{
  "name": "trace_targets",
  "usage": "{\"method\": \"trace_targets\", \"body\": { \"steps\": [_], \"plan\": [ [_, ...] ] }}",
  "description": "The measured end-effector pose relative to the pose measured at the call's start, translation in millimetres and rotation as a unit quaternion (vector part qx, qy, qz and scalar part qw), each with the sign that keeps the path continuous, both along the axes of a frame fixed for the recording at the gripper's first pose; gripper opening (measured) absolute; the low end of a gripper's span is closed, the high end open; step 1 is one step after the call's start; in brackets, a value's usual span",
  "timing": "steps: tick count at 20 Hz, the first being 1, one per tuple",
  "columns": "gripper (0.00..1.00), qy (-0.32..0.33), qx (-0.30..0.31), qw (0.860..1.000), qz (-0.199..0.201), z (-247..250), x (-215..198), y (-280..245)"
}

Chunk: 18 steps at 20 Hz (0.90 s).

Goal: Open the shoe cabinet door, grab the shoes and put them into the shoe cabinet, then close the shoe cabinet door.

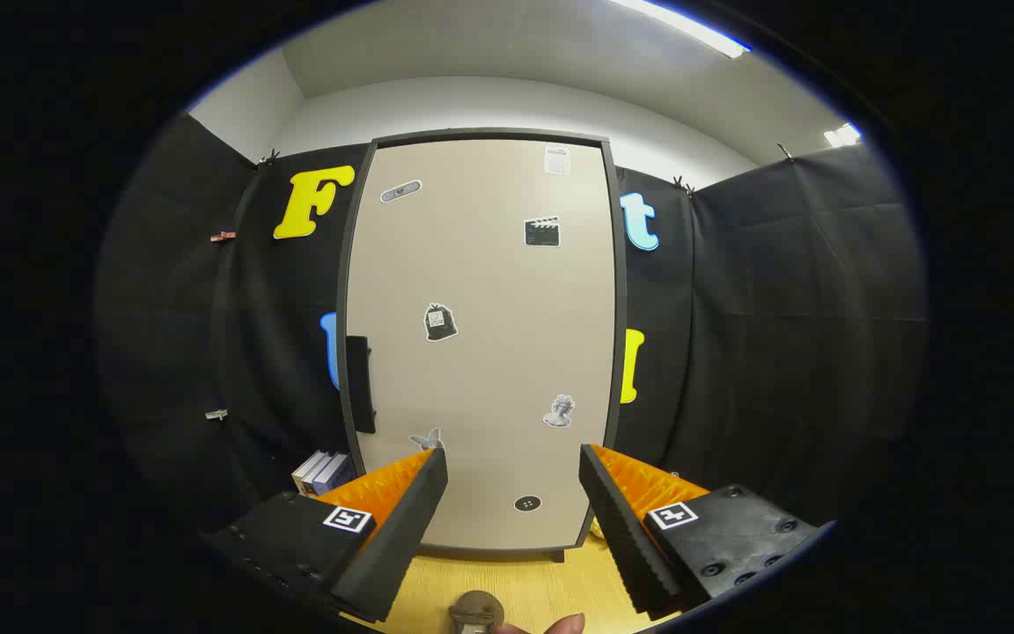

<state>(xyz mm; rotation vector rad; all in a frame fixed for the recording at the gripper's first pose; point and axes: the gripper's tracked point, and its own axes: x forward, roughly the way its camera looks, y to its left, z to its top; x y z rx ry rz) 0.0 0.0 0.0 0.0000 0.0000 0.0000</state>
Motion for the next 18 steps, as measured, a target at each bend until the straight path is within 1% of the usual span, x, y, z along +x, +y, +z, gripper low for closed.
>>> {"method": "trace_targets", "body": {
  "steps": [13,15,18],
  "plan": [
    [0.98,-0.013,0.004,1.0,-0.005,8.7,-2.2,-0.1],
    [0.98,-0.01,0.005,1.0,0.0,8.1,-1.2,3.6],
    [0.98,-0.008,0.008,1.0,0.018,9.4,3.3,19.7]
  ]
}}
